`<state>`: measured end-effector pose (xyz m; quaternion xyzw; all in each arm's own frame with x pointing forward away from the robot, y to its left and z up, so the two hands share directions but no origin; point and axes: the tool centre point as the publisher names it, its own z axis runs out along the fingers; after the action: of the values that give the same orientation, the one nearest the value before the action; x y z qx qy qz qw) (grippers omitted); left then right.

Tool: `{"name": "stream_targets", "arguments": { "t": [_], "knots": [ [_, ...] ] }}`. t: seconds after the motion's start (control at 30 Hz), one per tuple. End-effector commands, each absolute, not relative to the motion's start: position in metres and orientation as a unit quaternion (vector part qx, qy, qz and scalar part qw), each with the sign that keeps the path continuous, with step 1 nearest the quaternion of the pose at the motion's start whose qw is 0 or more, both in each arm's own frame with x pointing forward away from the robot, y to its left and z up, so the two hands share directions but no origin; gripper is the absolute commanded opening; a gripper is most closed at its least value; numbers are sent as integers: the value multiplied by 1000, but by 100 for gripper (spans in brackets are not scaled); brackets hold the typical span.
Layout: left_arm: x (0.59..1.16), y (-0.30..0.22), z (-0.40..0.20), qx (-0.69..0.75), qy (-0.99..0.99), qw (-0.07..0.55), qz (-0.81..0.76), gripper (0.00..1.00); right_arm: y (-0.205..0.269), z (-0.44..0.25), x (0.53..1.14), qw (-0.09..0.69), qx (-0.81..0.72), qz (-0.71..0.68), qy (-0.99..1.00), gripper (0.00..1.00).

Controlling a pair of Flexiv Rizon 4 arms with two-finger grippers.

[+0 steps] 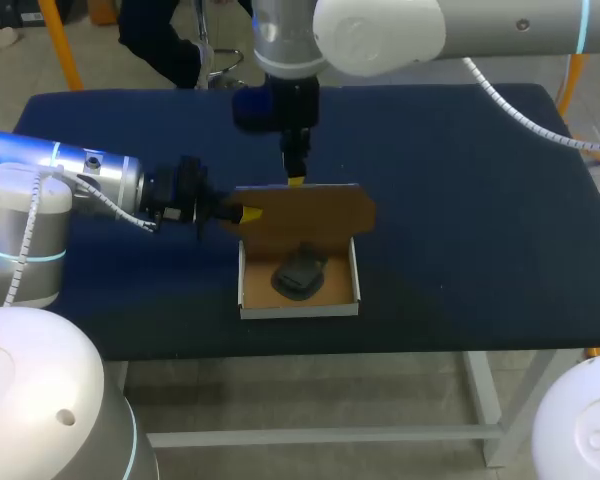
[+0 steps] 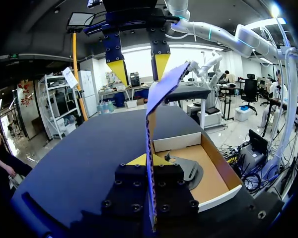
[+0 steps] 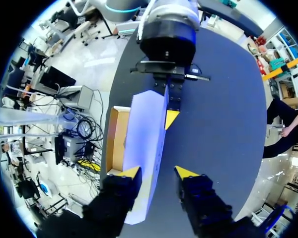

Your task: Assemble the packaging by folding the flat box into shape, placing the metal phone stand inside, and closing the box properly

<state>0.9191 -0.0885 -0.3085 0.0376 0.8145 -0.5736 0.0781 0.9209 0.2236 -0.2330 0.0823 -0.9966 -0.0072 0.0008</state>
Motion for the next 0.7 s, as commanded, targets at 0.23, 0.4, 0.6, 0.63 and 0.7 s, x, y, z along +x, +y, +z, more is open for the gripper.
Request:
{"name": "stream_targets", "arguments": {
  "t": [0.23,0.4,0.6,0.63,0.7],
  "knots": [
    [920,-88,-309,38,814,78,-574,0,221,-238,912,-4,77,-9,-997,47],
    [920,-88,-309,38,814,78,-574,0,222,-241,913,-3,75,-9,-997,47],
    [920,-88,-309,38,814,78,-574,0,222,-246,914,0,73,-9,-997,47],
    [920,-88,-309,38,814,78,-574,0,221,-246,915,1,73,-10,-997,47],
    [920,-88,-309,38,814,78,-574,0,221,-247,916,2,72,-10,-997,47]
  ]
}}
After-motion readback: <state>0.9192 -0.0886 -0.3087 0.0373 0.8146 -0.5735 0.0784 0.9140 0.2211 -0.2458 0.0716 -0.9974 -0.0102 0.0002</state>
